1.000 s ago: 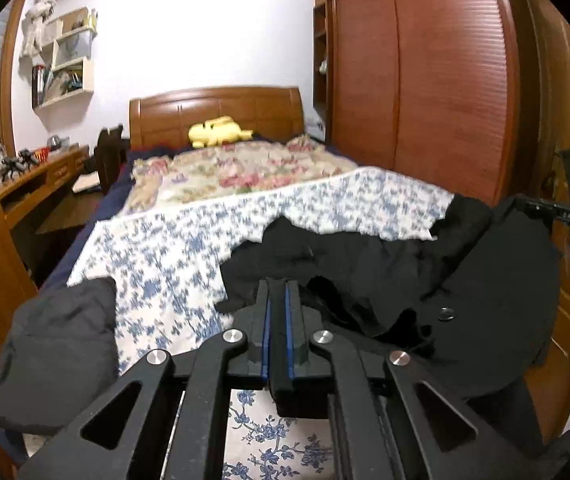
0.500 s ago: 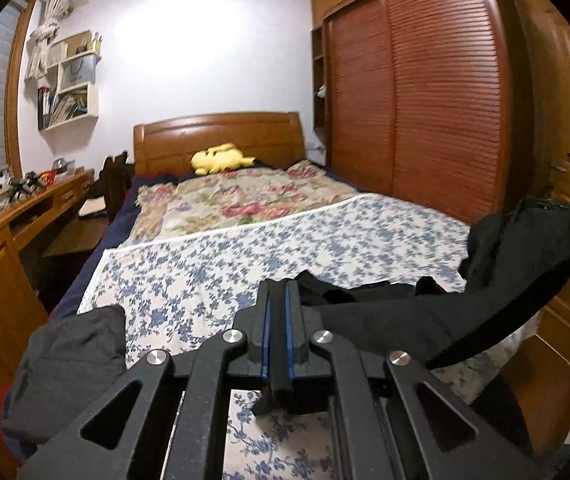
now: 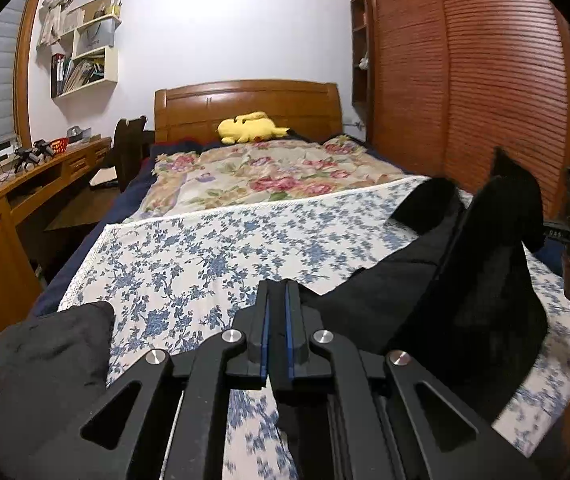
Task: Fold large clothes
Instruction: 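Lift the coat hem with both tools and fold it toward the collar, then open both tools to release the folded hem onto the coat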
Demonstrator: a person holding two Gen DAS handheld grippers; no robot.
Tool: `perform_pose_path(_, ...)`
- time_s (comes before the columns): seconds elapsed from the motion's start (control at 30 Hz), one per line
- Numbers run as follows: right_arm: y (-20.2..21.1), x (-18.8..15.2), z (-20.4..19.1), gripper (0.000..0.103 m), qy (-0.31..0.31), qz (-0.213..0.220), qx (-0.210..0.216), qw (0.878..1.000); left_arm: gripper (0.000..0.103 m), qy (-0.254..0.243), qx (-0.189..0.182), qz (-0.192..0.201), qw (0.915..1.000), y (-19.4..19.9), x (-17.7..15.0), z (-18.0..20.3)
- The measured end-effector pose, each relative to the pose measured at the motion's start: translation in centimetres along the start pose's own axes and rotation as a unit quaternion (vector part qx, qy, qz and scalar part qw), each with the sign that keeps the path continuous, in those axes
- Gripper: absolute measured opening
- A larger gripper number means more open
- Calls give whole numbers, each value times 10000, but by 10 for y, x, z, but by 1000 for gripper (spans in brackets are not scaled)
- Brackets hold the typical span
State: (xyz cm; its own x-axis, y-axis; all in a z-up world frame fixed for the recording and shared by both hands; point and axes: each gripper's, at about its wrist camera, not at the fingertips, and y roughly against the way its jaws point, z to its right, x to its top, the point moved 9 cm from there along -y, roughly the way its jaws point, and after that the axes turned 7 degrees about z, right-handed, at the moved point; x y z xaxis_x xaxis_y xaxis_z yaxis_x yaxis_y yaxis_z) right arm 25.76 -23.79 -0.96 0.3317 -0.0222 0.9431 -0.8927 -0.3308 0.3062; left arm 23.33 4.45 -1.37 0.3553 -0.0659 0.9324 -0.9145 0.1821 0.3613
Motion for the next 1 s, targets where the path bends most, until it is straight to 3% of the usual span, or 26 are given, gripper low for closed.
perform_pose_path(0.23, -81, -20, -3, 13, -15, -780, -74, 9969, 11, 224, 5, -283, 9993, -46, -32, 1)
perform_pose_path(0.47, -111, -15, 14, 51, -278, -815, -248, 9960, 15, 348, 127, -412, 9985, -62, -50, -7)
perform_pose_path(0.77, -136, -35, 5, 54, 199, -1237, -400, 9913, 26, 593, 75, -329, 9977, -51, -42, -25)
perform_pose_path(1.0, -169, -49, 14, 54, 115, -1746, -405, 9837, 32, 814, -104, -387, 9959, -42, -48, -33)
